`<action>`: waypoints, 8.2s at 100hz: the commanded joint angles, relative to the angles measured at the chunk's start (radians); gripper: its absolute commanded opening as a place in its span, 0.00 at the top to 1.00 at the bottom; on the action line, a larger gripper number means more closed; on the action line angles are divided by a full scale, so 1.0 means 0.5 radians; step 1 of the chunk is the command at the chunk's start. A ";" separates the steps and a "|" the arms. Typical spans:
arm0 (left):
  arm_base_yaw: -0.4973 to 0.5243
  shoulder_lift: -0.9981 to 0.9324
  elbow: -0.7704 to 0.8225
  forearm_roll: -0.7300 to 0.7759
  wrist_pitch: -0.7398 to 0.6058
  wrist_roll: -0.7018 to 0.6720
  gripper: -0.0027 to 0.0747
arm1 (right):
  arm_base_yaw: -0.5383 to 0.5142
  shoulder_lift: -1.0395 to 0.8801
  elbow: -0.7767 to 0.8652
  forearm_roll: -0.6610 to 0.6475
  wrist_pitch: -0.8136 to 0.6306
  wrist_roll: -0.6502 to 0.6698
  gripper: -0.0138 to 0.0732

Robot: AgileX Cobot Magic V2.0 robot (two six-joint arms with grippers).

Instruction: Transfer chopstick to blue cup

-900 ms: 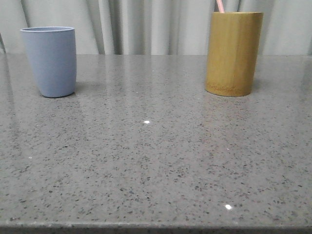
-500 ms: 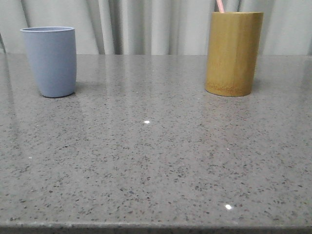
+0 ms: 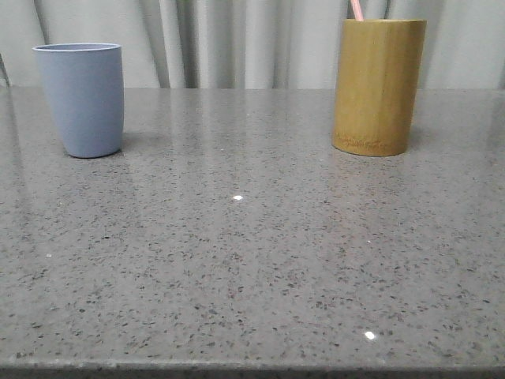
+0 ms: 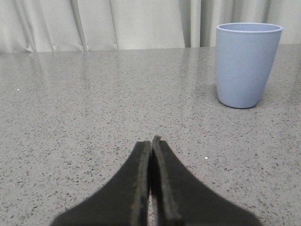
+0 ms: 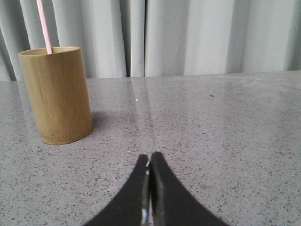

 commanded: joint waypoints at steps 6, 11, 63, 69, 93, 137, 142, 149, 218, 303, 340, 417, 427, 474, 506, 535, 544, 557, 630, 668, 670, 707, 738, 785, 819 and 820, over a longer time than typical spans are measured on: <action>0.009 -0.068 0.020 -0.027 -0.270 -0.008 0.99 | -0.010 -0.044 -0.001 -0.023 -0.192 -0.007 0.96; 0.009 -0.068 0.016 -0.027 -0.327 -0.008 0.99 | -0.010 -0.044 -0.003 -0.023 -0.196 -0.007 0.96; 0.009 0.224 -0.641 -0.082 0.260 -0.008 0.99 | -0.010 0.157 -0.604 -0.023 0.559 -0.004 0.95; 0.009 0.312 -0.720 -0.119 0.260 -0.008 0.99 | -0.010 0.252 -0.713 -0.023 0.602 -0.004 0.95; 0.003 0.739 -1.087 -0.218 0.389 -0.008 0.99 | -0.010 0.689 -1.143 -0.023 0.724 -0.005 0.95; 0.003 1.456 -1.549 -0.218 0.543 -0.008 0.88 | -0.010 1.275 -1.606 -0.023 0.857 -0.007 0.90; 0.003 1.502 -1.573 -0.218 0.543 -0.008 0.81 | -0.010 1.304 -1.620 -0.023 0.855 -0.009 0.85; 0.003 1.559 -1.598 -0.218 0.540 -0.008 0.69 | -0.010 1.335 -1.624 -0.023 0.833 -0.009 0.74; 0.003 1.695 -1.709 -0.270 0.570 -0.008 0.42 | -0.010 1.366 -1.620 -0.023 0.827 -0.008 0.46; -0.209 2.943 -3.048 -0.339 1.607 0.104 0.42 | -0.010 1.366 -1.620 -0.023 0.799 -0.008 0.46; -0.279 3.187 -3.152 -0.339 1.641 0.104 0.42 | -0.010 1.366 -1.620 -0.023 0.799 -0.008 0.46; -0.279 3.389 -3.153 -0.450 1.627 0.096 0.83 | -0.010 1.366 -1.620 -0.023 0.801 -0.008 0.46; -0.279 3.389 -3.153 -0.450 1.627 0.096 0.97 | -0.010 1.366 -1.620 -0.023 0.801 -0.008 0.46; -0.531 3.427 -3.399 -0.533 1.513 0.195 0.99 | -0.010 1.366 -1.620 -0.023 0.799 -0.008 0.46; -0.812 3.753 -3.852 -0.529 1.724 0.195 0.99 | -0.010 1.366 -1.620 -0.023 0.799 -0.008 0.46; -0.897 3.885 -3.979 -0.537 1.772 0.195 0.99 | -0.010 1.366 -1.620 -0.023 0.799 -0.008 0.46; -0.897 3.903 -3.979 -0.543 1.801 0.195 0.98 | -0.010 1.366 -1.620 -0.023 0.799 -0.008 0.46; -0.897 3.916 -3.979 -0.562 1.835 0.195 0.90 | -0.010 1.366 -1.620 -0.023 0.799 -0.008 0.46; -0.893 3.894 -4.162 -0.579 1.884 0.195 0.43 | -0.010 1.366 -1.620 -0.023 0.799 -0.008 0.46; -0.870 3.670 -4.146 -0.407 1.902 0.145 0.46 | -0.010 1.366 -1.620 -0.023 0.784 -0.008 0.46; -0.858 3.653 -4.134 -0.389 1.898 0.141 0.46 | -0.010 1.366 -1.620 -0.023 0.775 -0.008 0.46; -0.520 3.256 -3.702 -0.292 1.812 0.075 0.49 | -0.010 1.366 -1.620 -0.023 0.633 -0.008 0.46; -0.235 2.674 -3.026 -0.284 1.545 0.075 0.49 | -0.005 1.447 -1.626 -0.023 0.711 -0.008 0.46; -0.027 1.818 -2.122 -0.237 1.197 0.075 0.49 | 0.313 1.884 -1.985 -0.023 0.838 -0.009 0.46; -0.027 1.574 -1.896 -0.237 1.113 0.075 0.49 | 0.564 2.428 -2.556 -0.023 0.897 -0.009 0.46; -0.027 1.574 -1.896 -0.237 1.113 0.075 0.49 | 0.569 2.439 -2.567 -0.023 0.900 -0.009 0.46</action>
